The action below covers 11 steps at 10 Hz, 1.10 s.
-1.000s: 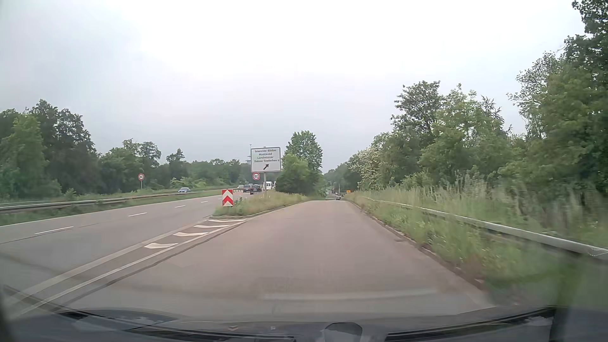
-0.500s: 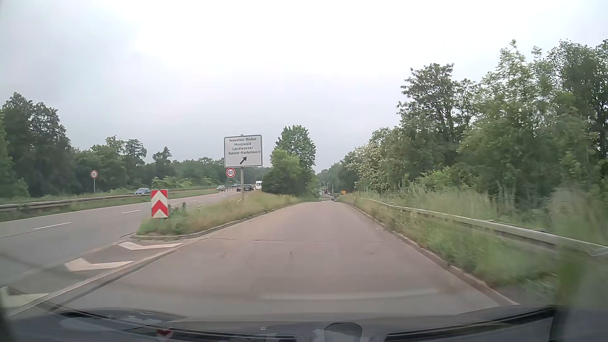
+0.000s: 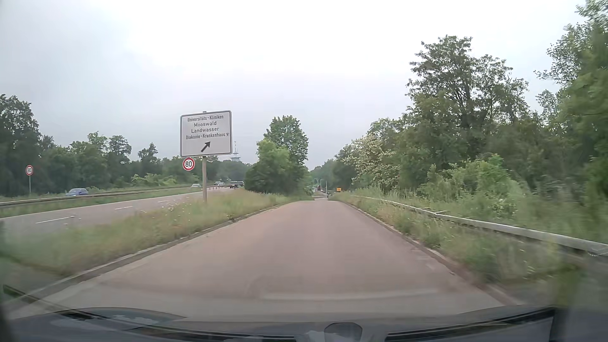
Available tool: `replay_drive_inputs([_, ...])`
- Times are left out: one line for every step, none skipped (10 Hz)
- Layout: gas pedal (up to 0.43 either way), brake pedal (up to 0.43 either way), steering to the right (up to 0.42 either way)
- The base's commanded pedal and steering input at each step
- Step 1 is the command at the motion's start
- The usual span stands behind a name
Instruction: Follow the waypoints while adhering to traffic rules and regulations
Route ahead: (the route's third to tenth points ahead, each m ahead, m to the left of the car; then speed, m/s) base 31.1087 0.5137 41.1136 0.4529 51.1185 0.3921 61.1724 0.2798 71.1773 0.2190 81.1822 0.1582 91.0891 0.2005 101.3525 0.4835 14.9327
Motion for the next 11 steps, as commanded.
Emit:
replay_drive_inputs([0.000,0.000,0.012])
replay_drive_inputs([0.000,0.000,0.012])
replay_drive_inputs([0.000,0.000,0.011])
replay_drive_inputs([0.000,0.000,0.010])
replay_drive_inputs([0.000,0.000,0.009])
replay_drive_inputs([0.000,0.000,0.007])
replay_drive_inputs([0.000,0.000,0.004])
replay_drive_inputs([0.000,0.000,0.004])
replay_drive_inputs([0.000,0.000,0.004])
replay_drive_inputs([0.000,0.000,0.004])
replay_drive_inputs([0.000,0.000,0.004])
